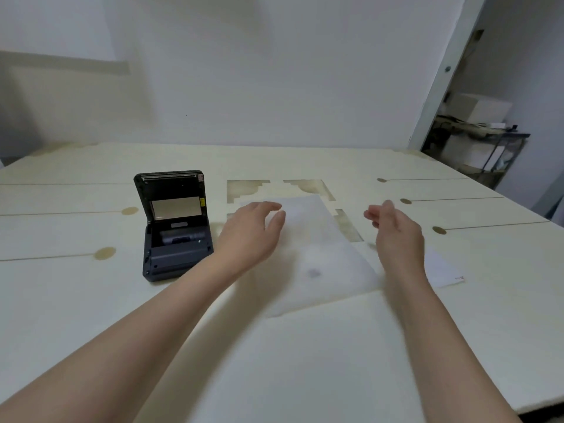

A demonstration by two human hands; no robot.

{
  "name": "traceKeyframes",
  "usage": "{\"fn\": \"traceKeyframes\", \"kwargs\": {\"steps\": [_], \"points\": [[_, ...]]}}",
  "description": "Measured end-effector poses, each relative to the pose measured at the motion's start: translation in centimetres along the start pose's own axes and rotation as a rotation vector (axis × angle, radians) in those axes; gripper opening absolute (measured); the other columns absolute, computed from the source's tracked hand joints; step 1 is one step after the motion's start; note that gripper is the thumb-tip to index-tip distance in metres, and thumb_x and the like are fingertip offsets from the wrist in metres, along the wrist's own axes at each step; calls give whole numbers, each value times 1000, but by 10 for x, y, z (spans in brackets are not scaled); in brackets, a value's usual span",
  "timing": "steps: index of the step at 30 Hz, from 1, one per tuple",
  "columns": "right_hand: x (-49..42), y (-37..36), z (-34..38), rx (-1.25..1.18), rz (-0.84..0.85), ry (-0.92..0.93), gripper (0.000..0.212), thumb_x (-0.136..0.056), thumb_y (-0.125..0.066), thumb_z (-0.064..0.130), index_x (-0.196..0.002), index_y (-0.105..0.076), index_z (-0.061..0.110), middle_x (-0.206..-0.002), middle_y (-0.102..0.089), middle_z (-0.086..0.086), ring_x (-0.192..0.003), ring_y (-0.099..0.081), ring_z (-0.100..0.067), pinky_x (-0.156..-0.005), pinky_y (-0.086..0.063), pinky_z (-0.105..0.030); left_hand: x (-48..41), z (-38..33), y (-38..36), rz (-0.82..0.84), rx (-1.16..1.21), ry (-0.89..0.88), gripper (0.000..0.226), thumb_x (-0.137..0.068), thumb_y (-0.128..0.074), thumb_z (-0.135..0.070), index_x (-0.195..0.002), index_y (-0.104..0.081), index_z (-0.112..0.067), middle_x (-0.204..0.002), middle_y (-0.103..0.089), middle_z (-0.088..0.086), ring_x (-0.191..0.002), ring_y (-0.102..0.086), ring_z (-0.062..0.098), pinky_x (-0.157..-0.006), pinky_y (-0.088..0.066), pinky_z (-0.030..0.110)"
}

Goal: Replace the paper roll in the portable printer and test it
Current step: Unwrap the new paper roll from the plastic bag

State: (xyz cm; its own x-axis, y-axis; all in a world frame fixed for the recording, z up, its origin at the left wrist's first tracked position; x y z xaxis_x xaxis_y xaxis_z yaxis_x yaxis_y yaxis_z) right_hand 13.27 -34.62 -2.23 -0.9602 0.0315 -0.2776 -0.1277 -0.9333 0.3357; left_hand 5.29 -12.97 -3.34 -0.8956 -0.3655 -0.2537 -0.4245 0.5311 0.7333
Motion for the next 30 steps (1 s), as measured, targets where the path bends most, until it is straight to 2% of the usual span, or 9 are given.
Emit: {"fn": "traceKeyframes", "kwargs": {"steps": [4,8,13,17,20,22,25,27,30], "points": [[-14,-39,12,378,336,124,39,-103,-39,33,-133,-57,15,-138,-60,-7,-127,-52,-26,-94,-37,-28,-30,6,-18,216,-94,40,50,-104,-23,-42,-141,-48,-19,-144,-52,7,-136,-41,26,-108,-31,34],[-11,-67,0,380,557,49,53,-102,-36,44,-151,-32,24,-151,-46,-1,-139,-41,-21,-106,-32,-31,-44,16,-26,283,-85,172,63,-103,-16,-47,-119,-65,-11,-121,-66,10,-119,-54,31,-102,-38,36],[-24,-74,-7,381,575,-5,68,-98,-39,54,-154,-23,18,-145,-52,-4,-135,-45,-24,-103,-36,-35,-46,24,-33,267,-145,113,28,-89,-56,-33,-102,-75,-18,-103,-60,-1,-98,-53,17,-84,-44,28],[-31,-69,-13,370,525,-41,91,-91,-47,61,-157,2,22,-151,-43,-11,-135,-46,-25,-104,-36,-36,-40,18,-41,200,-136,118,89,-77,-76,-30,-151,-26,-24,-152,-20,14,-136,-33,32,-108,-38,40],[-26,-68,-13,257,602,-137,95,-88,-47,66,-156,6,25,-115,-69,-3,-86,-66,-13,-72,-46,-27,-42,9,-46,259,-123,120,100,-76,-73,-30,-155,-10,-28,-134,-49,12,-119,-54,33,-97,-47,41],[-25,-66,-14,211,630,-135,92,-88,-51,64,-156,-3,25,-95,-69,1,-73,-64,-9,-63,-44,-25,-37,0,-45,231,-96,27,76,-78,-69,-27,-146,-36,-34,-104,-65,-3,-97,-64,23,-82,-53,34],[-28,-60,-22,198,579,-36,49,-85,-60,52,-122,-63,20,-97,-69,1,-84,-67,-18,-73,-52,-31,-31,-9,-36,107,-159,-31,42,-81,-64,-21,-118,-63,-41,-95,-69,-11,-87,-64,19,-66,-46,27],[-29,-53,-23,134,492,5,30,-87,-58,39,-90,-70,12,-76,-67,-6,-69,-63,-24,-63,-44,-28,-32,-14,-29,-2,-173,-3,33,-83,-63,-22,-111,-67,-39,-104,-71,-12,-94,-65,18,-67,-40,27],[-30,-46,-16,-9,348,22,21,-94,-56,27,-82,-71,20,-58,-57,4,-47,-52,-7,-53,-41,-21,-37,-24,-21,-111,-108,9,26,-85,-62,-26,-107,-68,-39,-104,-70,-16,-92,-64,16,-68,-39,27]]}}
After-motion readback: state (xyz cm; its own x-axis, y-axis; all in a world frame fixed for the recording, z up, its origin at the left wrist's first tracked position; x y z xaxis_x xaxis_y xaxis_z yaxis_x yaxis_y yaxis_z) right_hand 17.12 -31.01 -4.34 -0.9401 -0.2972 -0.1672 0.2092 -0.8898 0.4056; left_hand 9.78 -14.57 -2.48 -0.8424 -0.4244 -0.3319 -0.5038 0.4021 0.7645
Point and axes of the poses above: each hand's wrist, its own x-axis away from the middle knuckle, its own y-axis out of the back of the hand, z = x × y, the point moved 3 cm from there along -x, towards the middle knuckle
